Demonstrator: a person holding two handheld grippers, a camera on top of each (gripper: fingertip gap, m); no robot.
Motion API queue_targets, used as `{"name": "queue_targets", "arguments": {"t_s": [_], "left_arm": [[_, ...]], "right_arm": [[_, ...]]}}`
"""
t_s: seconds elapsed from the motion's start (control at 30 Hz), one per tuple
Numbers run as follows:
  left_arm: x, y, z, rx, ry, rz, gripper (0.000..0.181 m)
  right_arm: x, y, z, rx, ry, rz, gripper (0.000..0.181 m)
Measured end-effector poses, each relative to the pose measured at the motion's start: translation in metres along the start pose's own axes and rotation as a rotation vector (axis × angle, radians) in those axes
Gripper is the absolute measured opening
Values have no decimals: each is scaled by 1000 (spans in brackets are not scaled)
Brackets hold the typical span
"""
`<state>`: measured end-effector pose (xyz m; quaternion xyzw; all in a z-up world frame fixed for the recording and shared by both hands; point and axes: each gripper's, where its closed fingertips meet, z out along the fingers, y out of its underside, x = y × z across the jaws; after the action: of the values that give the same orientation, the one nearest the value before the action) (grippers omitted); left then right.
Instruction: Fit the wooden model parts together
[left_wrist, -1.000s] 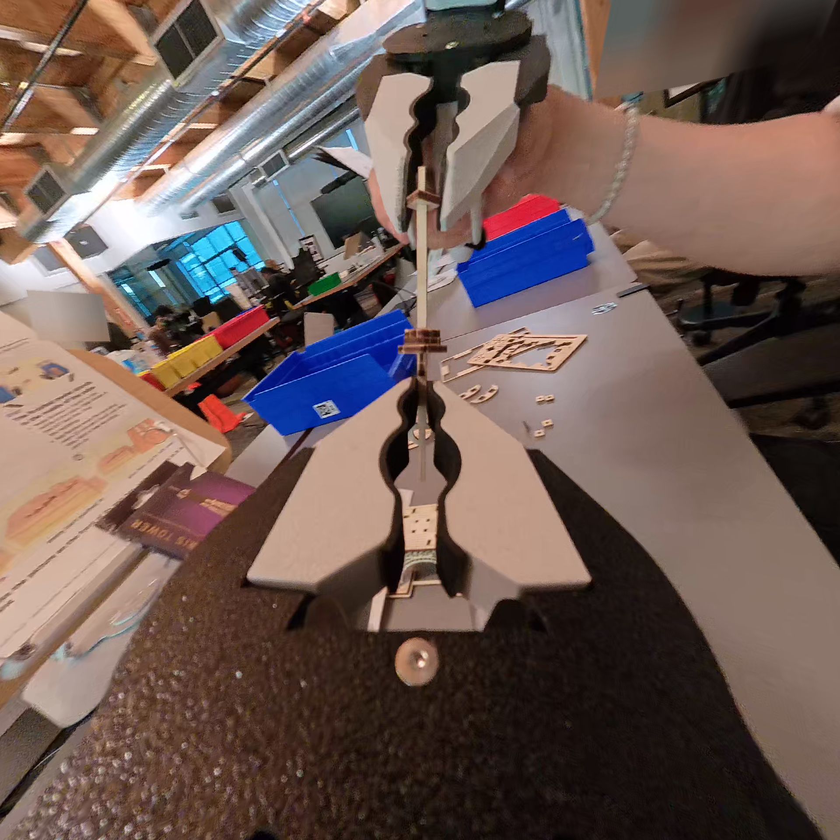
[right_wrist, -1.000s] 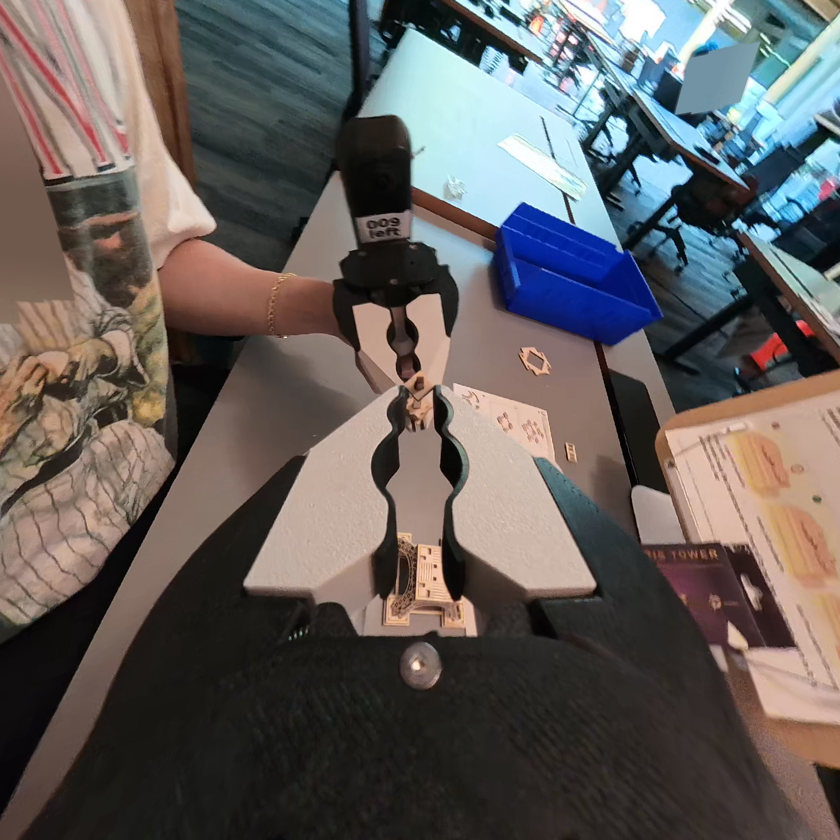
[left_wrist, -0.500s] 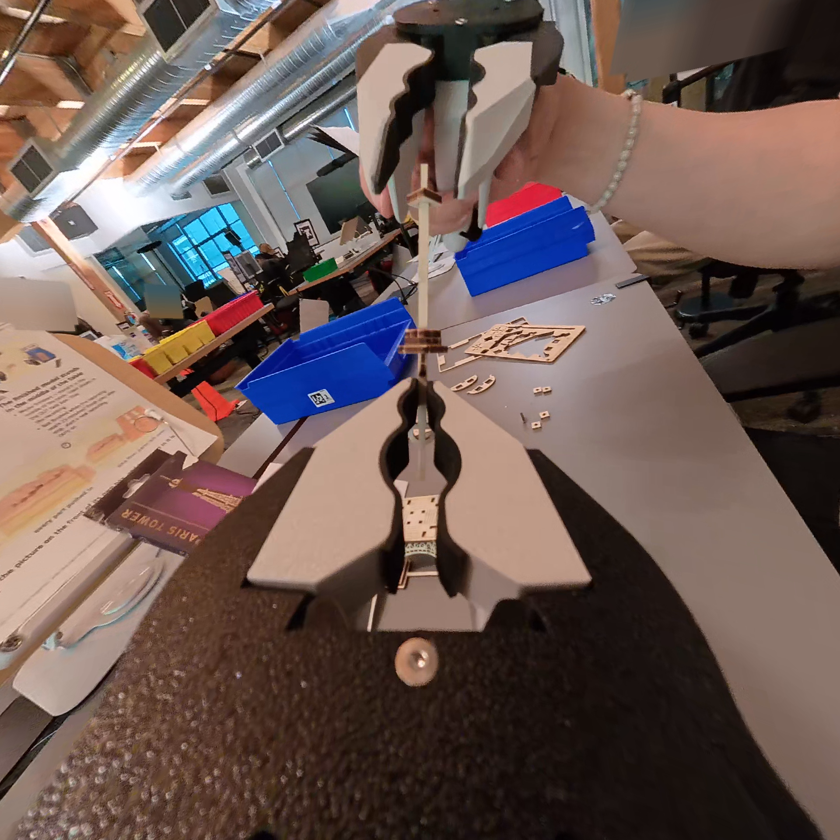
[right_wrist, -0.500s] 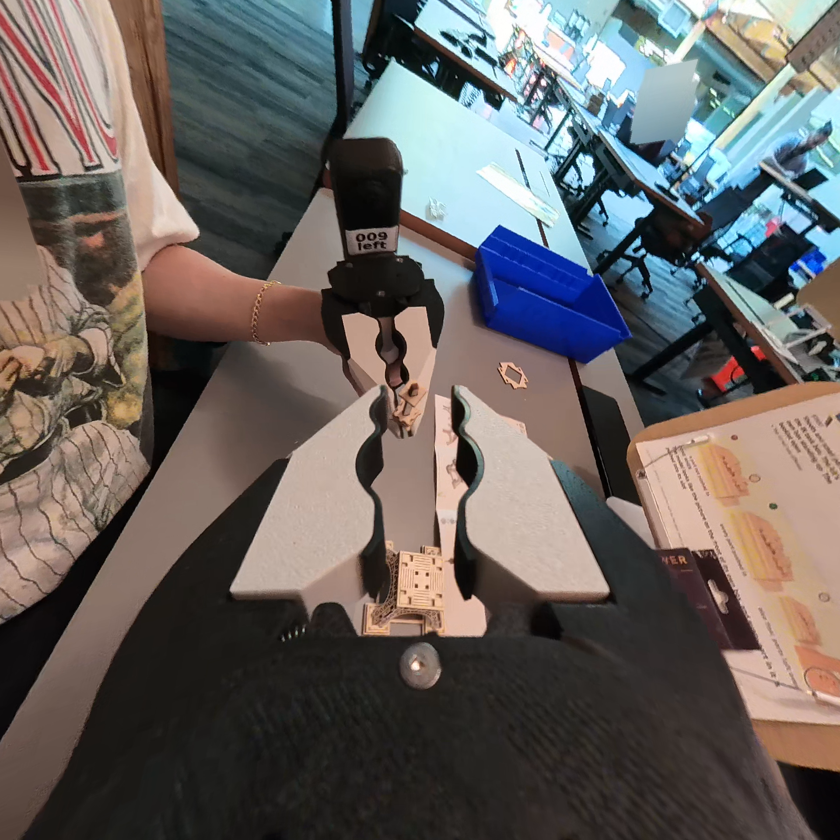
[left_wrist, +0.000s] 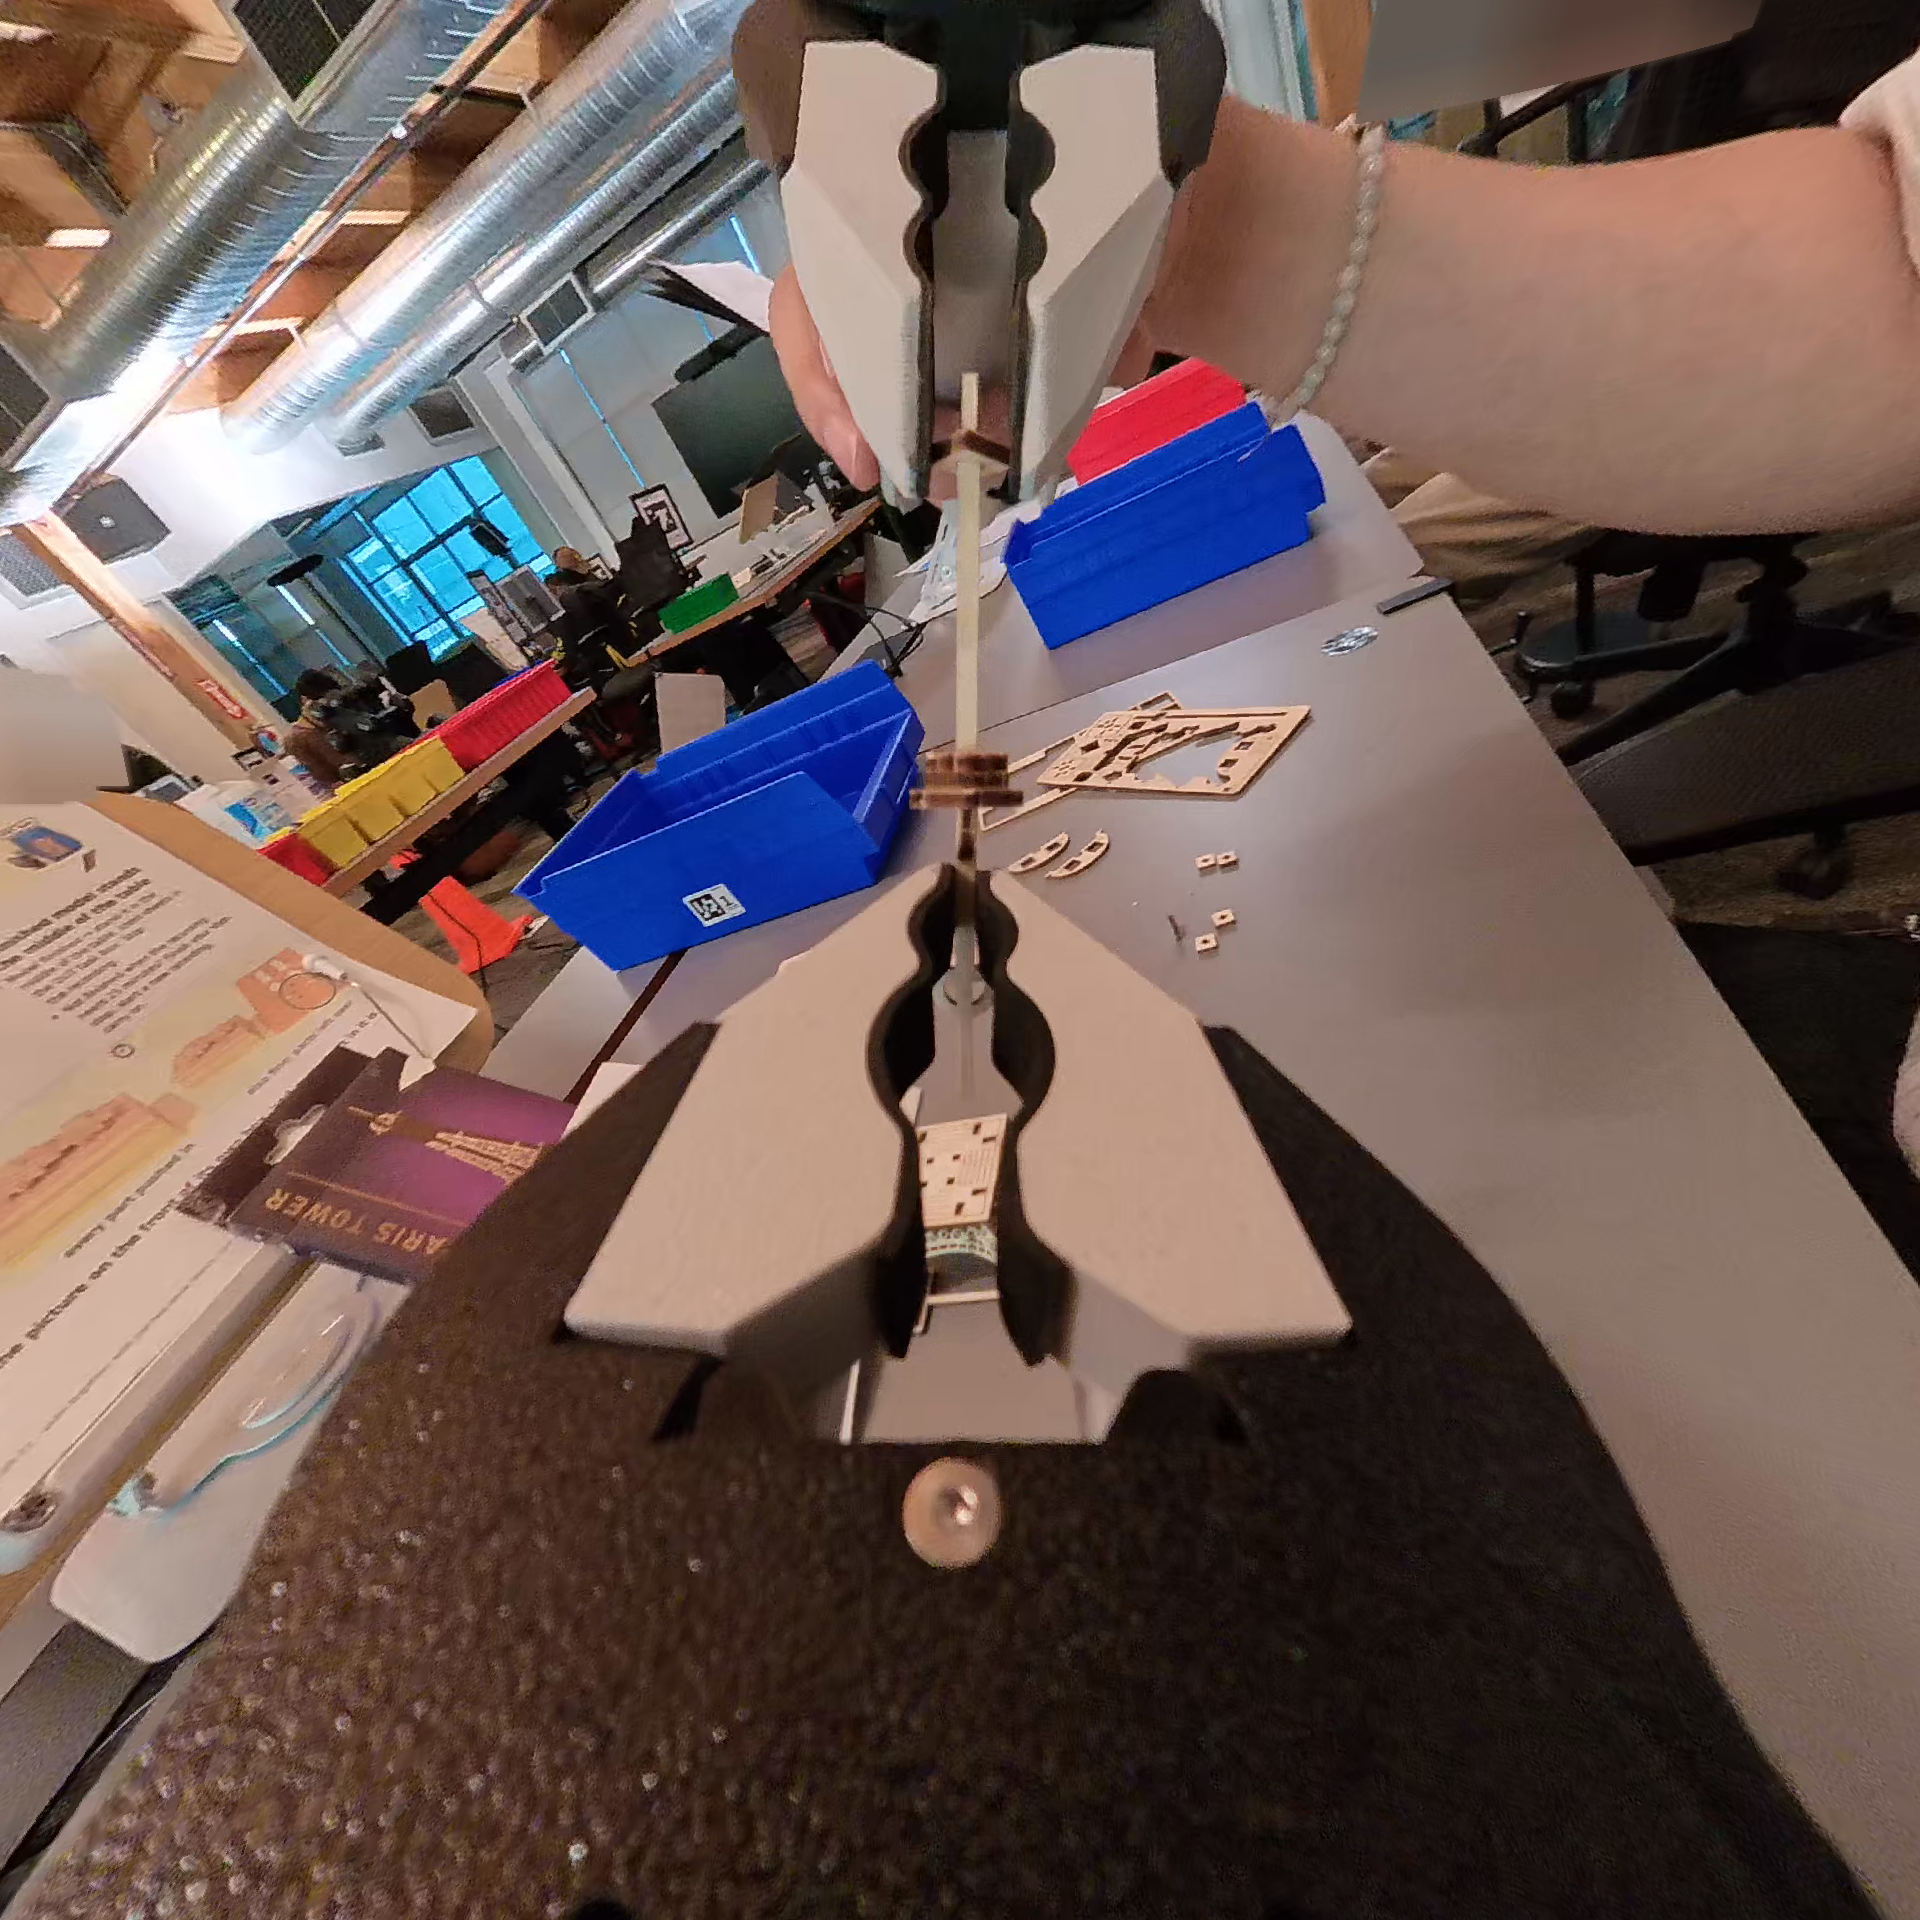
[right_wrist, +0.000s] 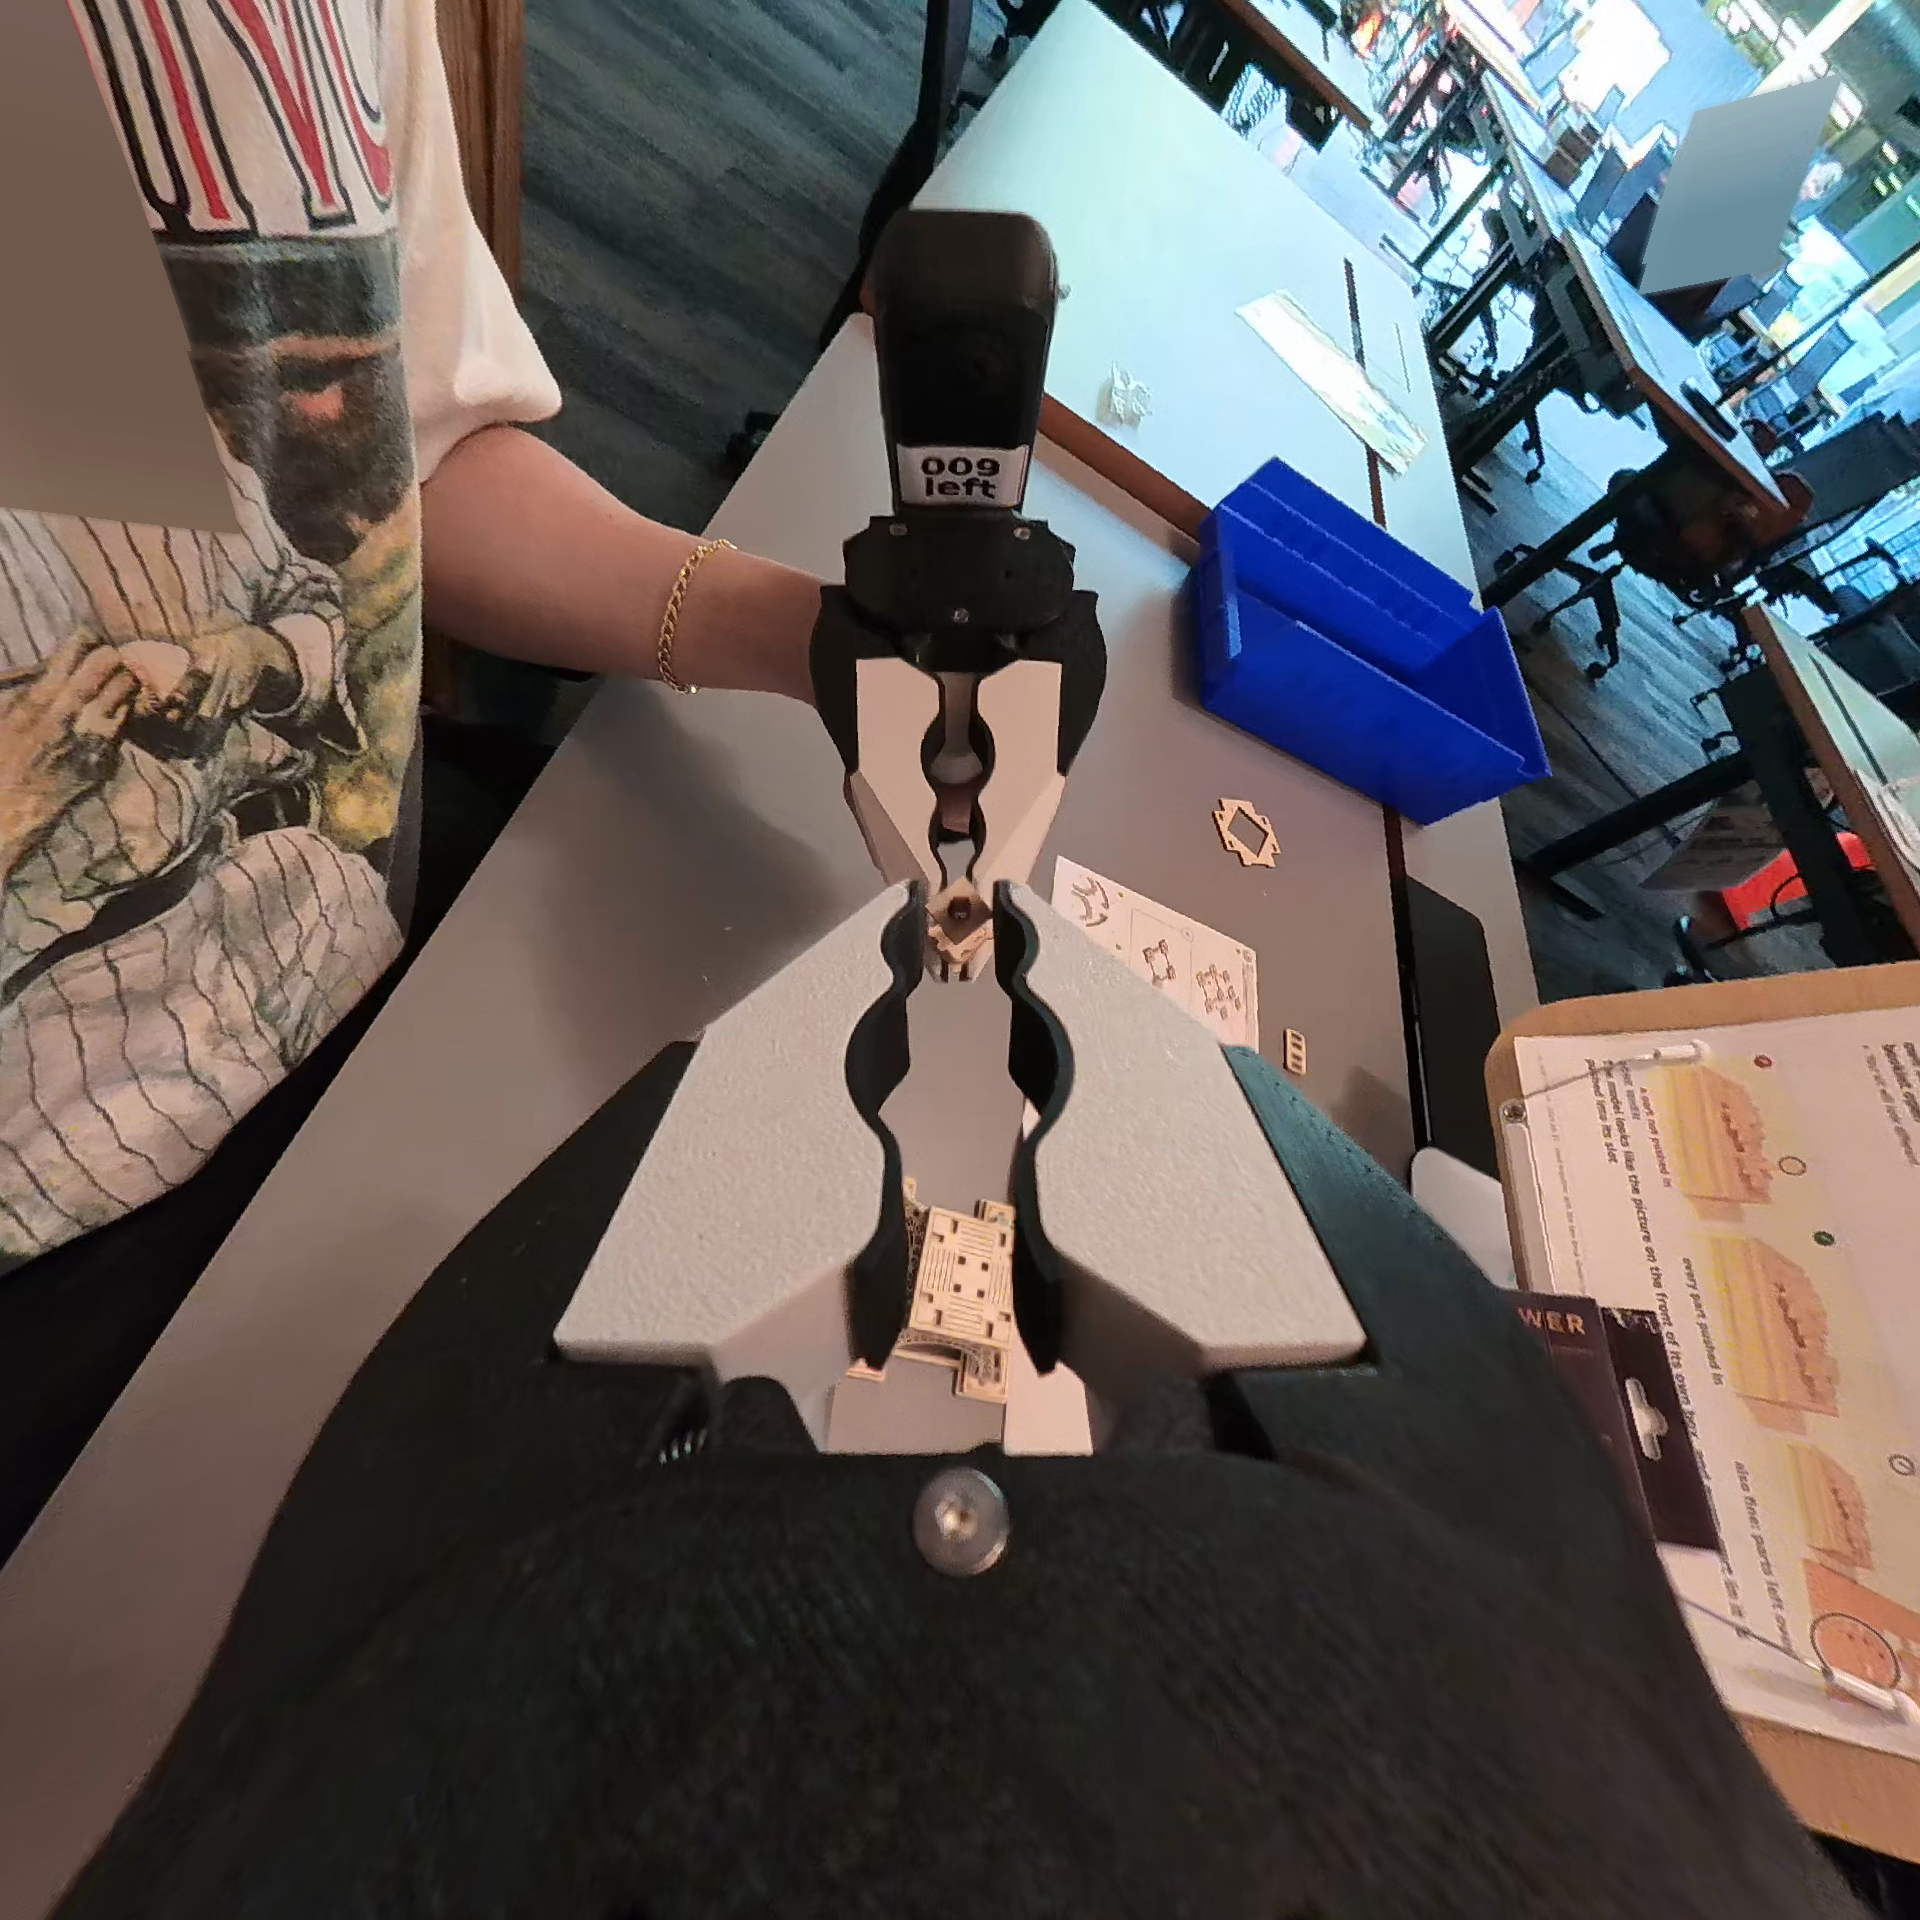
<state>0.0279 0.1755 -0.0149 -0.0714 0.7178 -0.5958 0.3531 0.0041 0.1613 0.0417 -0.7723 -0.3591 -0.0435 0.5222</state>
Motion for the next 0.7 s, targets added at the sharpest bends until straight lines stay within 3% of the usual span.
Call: {"name": "queue_targets", "arguments": {"t_s": [0.27,0.43,0.6,0.7], "left_arm": [[-16,14,-1,-143,-148,170,0],[-26,16,-3,-212,-237,251,0],[-22,12,-1,-145,-195,145,0],[-16,12,0,-117,-132,60,0]], "right_arm": [[7,16,6,-200,91,170,10],[12,21,6,-234,159,301,9],[17,22,4,-208,203,254,21],[9,5,4,-102,155,79,23]]}}
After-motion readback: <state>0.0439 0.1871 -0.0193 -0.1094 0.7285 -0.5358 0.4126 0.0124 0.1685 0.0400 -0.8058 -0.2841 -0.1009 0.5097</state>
